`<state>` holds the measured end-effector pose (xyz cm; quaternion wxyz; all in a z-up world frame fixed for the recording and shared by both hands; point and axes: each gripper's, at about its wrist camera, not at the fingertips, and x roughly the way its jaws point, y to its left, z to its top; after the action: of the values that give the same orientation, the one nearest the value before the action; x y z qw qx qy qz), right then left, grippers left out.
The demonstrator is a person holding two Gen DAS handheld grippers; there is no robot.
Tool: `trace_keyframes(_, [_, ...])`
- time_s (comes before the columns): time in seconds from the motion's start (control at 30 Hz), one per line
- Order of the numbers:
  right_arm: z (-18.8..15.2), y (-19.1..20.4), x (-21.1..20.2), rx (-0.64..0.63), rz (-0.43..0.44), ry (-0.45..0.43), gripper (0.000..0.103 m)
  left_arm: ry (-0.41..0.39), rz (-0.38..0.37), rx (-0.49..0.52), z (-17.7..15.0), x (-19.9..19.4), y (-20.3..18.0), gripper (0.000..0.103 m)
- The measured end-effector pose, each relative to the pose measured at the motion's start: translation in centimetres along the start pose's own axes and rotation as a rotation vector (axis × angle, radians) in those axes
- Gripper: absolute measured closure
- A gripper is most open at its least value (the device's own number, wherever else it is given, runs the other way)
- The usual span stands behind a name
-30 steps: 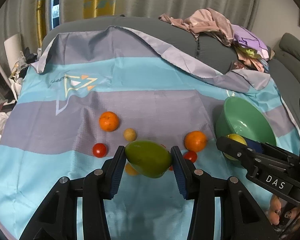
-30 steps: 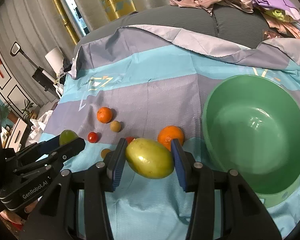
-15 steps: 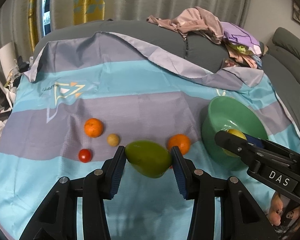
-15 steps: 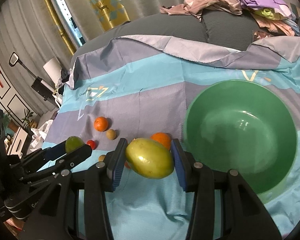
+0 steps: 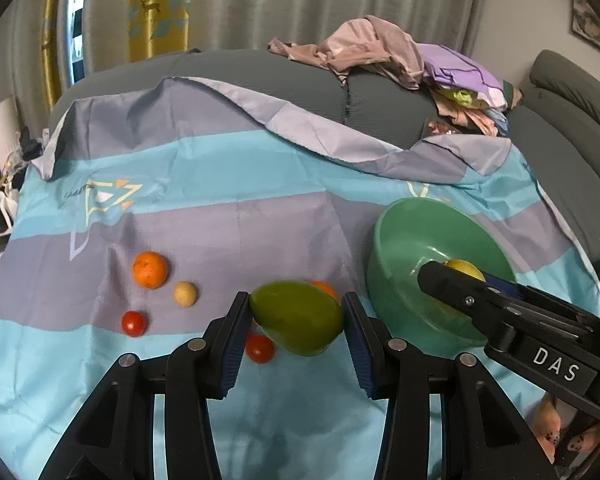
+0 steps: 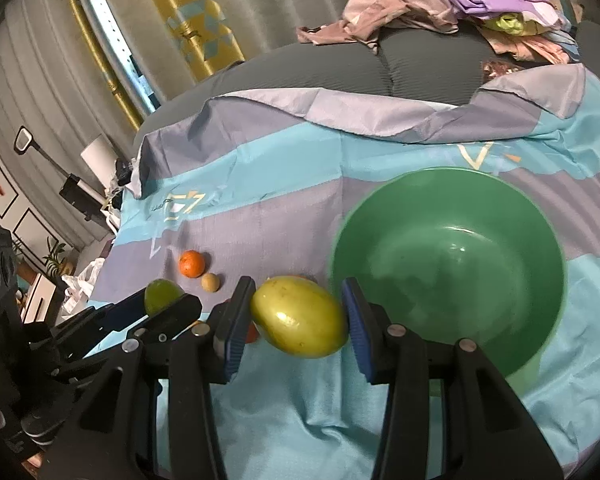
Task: Organize fruits
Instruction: 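Lower both fruits into the green bowl and open both tools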
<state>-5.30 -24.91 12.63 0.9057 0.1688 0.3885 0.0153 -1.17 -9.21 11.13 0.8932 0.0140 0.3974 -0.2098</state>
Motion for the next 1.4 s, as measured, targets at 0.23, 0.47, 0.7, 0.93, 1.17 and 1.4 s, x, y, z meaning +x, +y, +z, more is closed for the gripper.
trace_keyframes(0.23, [0.1,-1.5,-1.2,0.026,0.006,-0.020,0.058,0.001,-0.014,0.027,0.1,0.4,-2.1,0.057])
trace_keyframes(0.47, [0.0,-3.0,-2.0,0.046,0.000,-0.036,0.058,0.005,-0.030,0.044,0.3,0.9,-3.7,0.056])
trace_keyframes(0.7, [0.2,-4.9,-2.5,0.089,-0.007,-0.049,0.058,0.016,-0.067,0.038,0.8,1.6,-4.7,0.056])
trace_keyframes(0.93, [0.1,-6.3,-2.1,0.121,-0.017,-0.036,0.058,0.031,-0.091,0.049,0.8,2.6,-5.8,0.057])
trace_keyframes(1.17, [0.2,-7.2,-2.0,0.147,-0.026,-0.034,0.057,0.056,-0.126,0.044,1.0,3.7,-6.6,0.057])
trace_keyframes(1.4, [0.3,-8.1,-1.9,0.178,-0.039,-0.029,0.057,0.073,-0.161,0.056,1.2,4.6,-7.6,0.057])
